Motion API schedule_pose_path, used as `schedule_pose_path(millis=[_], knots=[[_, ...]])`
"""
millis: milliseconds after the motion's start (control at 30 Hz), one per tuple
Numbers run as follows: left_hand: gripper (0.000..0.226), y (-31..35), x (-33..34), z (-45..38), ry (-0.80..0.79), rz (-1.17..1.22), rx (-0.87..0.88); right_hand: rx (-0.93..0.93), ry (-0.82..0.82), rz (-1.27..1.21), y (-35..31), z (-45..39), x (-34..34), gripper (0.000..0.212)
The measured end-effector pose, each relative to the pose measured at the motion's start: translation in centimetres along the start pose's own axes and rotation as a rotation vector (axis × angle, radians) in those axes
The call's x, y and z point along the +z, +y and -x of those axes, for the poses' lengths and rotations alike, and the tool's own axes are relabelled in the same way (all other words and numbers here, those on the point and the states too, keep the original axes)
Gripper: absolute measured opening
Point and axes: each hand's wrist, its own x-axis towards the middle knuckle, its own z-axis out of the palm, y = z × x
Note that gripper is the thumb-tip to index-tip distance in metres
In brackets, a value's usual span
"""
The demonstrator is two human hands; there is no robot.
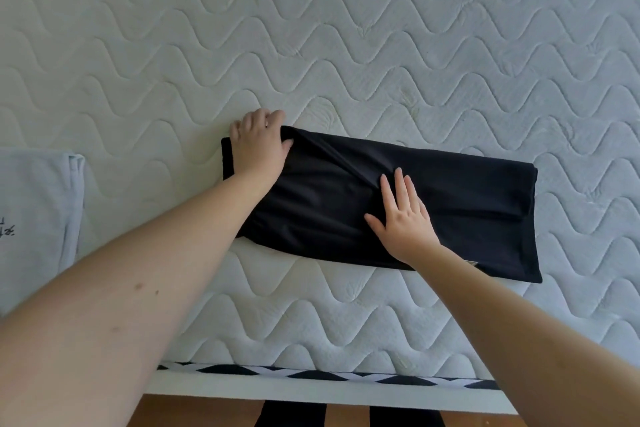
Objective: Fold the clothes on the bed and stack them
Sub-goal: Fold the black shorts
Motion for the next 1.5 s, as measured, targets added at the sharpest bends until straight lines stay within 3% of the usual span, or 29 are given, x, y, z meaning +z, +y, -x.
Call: schedule_pose_path(millis=[133,233,300,367,533,633,800,967,1100,1200,1300,1500], knots=[[0.071,-2.8,-1.1,4.2,0.074,0.113,-0.072,-0.034,0.163,0.008,-1.7,0.7,-0.7,0.07],[0.079,-4.4,-1.6,7.8,0.031,0.394,-0.256,-0.254,0.233,0.003,-4.4,2.1,-0.2,0.065],[0.076,-5.0,-1.3,9.9,-0.048,0.624,-0.47,-0.385,0.185,0.004,-6.3,2.6,0.6,0.063],[0.064,-5.4,-0.7,11.3,-0.117,0.709,-0.62,-0.436,0.131,0.032,-7.8,2.7,1.2,0.064],[0.054,-6.0,0.2,12.3,-0.247,0.841,-0.758,-0.432,-0.033,0.153,-9.9,3.0,3.1,0.07],[0.039,-6.2,0.2,12.6,-0.238,0.807,-0.68,-0.349,-0.106,0.193,-11.2,3.1,4.0,0.073],[0.029,-7.9,-0.8,12.3,-0.189,0.776,-0.569,-0.369,-0.033,0.143,-11.4,3.3,3.7,0.069],[0.043,-8.3,-0.5,12.6,-0.166,0.693,-0.563,-0.442,-0.021,0.241,-7.9,4.4,3.4,0.068],[0.07,-7.3,-1.0,12.9,-0.021,0.466,-0.519,-0.318,0.224,0.038,-6.3,4.1,1.4,0.062],[0.065,-5.5,-1.7,13.1,0.152,0.285,-0.356,-0.082,0.254,-0.009,-2.9,3.5,0.3,0.064],[0.058,-2.2,-1.9,12.2,0.201,0.258,-0.186,0.031,0.102,-0.015,0.0,3.2,0.6,0.073],[0.056,7.7,-0.2,11.8,-0.017,0.147,0.262,-0.061,0.045,0.063,2.1,5.0,1.2,0.07]])
